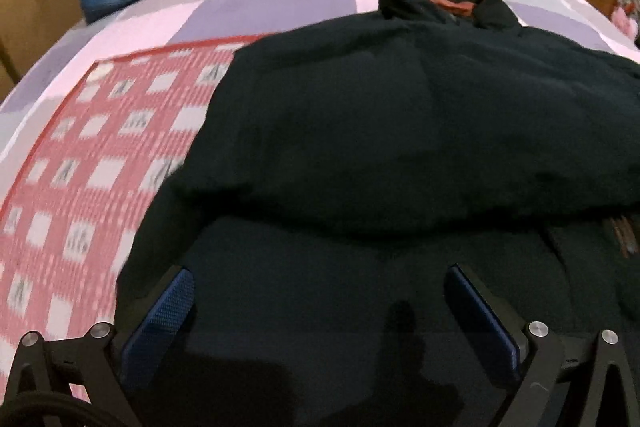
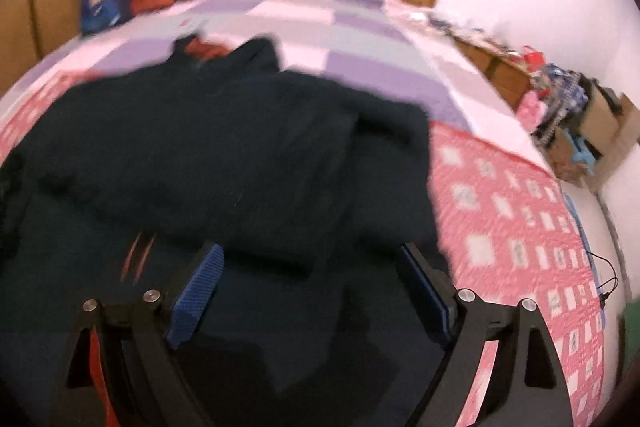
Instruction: Fold large clothes
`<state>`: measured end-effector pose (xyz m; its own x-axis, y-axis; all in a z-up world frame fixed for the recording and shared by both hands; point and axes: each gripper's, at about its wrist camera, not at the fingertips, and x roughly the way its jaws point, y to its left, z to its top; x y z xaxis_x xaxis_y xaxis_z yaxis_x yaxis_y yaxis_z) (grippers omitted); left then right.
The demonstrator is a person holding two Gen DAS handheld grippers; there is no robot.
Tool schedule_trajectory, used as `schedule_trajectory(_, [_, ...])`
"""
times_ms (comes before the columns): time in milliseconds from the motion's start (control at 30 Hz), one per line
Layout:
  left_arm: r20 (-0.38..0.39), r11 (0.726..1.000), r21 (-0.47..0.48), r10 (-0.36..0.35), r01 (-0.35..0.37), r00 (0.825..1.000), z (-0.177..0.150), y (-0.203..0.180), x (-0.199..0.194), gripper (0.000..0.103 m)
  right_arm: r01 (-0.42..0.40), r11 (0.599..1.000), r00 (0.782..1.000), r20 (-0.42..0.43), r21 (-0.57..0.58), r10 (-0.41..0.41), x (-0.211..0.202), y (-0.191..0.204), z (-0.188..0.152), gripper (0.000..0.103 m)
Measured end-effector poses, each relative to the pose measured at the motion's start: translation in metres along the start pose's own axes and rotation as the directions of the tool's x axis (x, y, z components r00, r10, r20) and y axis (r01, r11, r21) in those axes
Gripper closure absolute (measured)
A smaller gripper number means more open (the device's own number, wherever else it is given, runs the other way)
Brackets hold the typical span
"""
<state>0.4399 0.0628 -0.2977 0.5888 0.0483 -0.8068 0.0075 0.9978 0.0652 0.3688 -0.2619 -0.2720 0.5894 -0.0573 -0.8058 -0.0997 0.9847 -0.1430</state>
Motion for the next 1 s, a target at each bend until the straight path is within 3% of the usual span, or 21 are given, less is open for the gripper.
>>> schedule_trajectory(267, [-0.095, 0.999, -0.012, 0.034, -0.035, 0.995, -0.053, 0.008, -0.023, 0.000, 0.041, 0.994, 0.988, -0.155, 0.105, -0.025, -0.010, -0.016, -0.063, 0.014])
schedule_trajectory(400, [-0.148, 0.998, -0.049, 0.034, -0.042, 0.988, -0.080, 0.013, -0.031, 0.000, 0.046, 0.990, 0.989, -0.148, 0.131, -0.026, -0.027, -0.020, -0.079, 0.014])
schedule_trajectory(600, [-0.142, 0.998, -0.058, -0.004, -0.004, 0.990, -0.098, -0.011, -0.046, 0.000, 0.037, 0.989, 0.996, -0.092, 0.141, -0.024, -0.049, -0.027, -0.077, 0.014])
schedule_trajectory(733, [-0.080, 0.998, -0.007, -0.058, 0.058, 0.995, -0.077, -0.051, -0.057, 0.000, 0.067, 0.989, 0.997, -0.032, 0.128, -0.064, -0.052, -0.042, -0.056, 0.014])
schedule_trajectory(800, [-0.043, 0.993, 0.021, -0.117, 0.118, 0.992, -0.052, -0.079, -0.062, 0.000, 0.093, 0.992, 0.996, 0.005, 0.087, -0.094, -0.048, -0.048, -0.042, 0.013])
schedule_trajectory(1000, [0.013, 0.969, 0.134, -0.211, 0.207, 0.977, 0.028, -0.149, -0.057, 0.000, 0.131, 0.991, 0.990, 0.045, 0.029, -0.132, -0.008, -0.063, -0.007, 0.013])
